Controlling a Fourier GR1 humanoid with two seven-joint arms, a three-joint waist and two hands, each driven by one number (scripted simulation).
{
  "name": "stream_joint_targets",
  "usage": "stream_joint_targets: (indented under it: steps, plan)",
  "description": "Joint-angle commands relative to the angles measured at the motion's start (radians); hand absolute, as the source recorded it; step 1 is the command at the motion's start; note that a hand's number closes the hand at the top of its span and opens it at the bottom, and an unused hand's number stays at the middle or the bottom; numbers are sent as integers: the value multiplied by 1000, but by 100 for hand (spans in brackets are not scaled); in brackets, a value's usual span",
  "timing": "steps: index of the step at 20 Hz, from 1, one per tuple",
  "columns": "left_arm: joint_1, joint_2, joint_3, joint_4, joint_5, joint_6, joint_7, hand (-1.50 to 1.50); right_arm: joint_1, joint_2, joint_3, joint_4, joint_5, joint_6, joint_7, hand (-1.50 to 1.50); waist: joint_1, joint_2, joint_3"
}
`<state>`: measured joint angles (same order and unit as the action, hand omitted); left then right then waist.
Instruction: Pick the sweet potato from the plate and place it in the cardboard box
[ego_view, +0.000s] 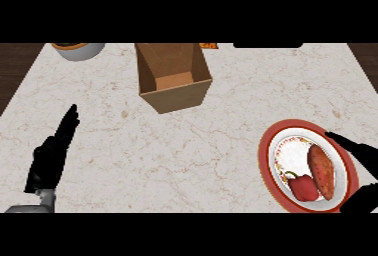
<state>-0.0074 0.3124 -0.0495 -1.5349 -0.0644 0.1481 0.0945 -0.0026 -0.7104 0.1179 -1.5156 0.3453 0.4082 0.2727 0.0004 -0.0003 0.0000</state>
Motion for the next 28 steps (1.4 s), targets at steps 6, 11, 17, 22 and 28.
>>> stream_joint_targets:
  steps: [6,11,17,22,28]
  plan:
    - [34,-40,43,-10,-34,-49,-20,0,17,123,-43,19,148,8,-33,-150,0,0,0]
    - [7,-93,26,-13,-95,-28,4,0,-18,174,-78,45,176,42,-52,-150,0,0,0]
    - [23,-50,111,13,-62,-107,-44,0,6,199,-111,71,229,56,-96,-150,-1,0,0]
    - [-25,-88,86,-67,-89,-100,77,0,27,216,-102,72,302,49,-117,-150,-2,0,0]
    - [3,-147,67,-11,-135,-77,16,0,-47,236,-162,178,277,112,-166,150,0,0,0]
